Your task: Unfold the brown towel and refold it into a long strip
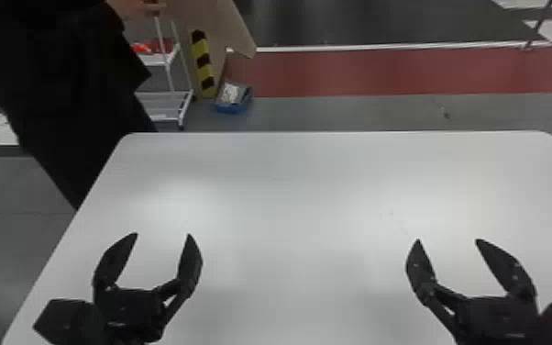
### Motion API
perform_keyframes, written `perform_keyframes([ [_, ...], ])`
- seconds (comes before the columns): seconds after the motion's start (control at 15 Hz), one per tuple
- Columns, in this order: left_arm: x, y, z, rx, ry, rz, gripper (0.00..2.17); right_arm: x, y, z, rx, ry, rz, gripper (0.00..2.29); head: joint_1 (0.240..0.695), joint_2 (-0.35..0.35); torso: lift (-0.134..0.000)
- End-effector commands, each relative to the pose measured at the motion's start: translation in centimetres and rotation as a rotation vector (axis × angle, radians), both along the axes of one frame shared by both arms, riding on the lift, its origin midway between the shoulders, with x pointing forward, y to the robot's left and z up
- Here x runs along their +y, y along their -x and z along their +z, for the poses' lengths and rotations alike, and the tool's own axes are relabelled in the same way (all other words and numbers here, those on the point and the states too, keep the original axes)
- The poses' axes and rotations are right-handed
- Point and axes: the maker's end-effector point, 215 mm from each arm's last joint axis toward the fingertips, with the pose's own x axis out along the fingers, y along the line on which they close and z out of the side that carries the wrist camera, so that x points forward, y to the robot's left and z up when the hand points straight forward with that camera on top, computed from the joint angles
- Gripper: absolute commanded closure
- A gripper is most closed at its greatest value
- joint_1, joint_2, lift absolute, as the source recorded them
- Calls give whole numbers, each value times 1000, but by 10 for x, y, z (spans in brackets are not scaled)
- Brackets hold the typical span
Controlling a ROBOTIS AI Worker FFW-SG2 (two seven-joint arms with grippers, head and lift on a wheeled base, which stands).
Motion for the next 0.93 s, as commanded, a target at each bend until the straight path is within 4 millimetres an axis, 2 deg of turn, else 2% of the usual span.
perform_keyframes([
  [0.0,0,0,0,1,1,1,83,0,0,-2,2,0,2,93,695,72,-123],
  [0.87,-1,2,0,1,-4,2,83,-2,0,-2,4,0,0,93,695,68,-123],
])
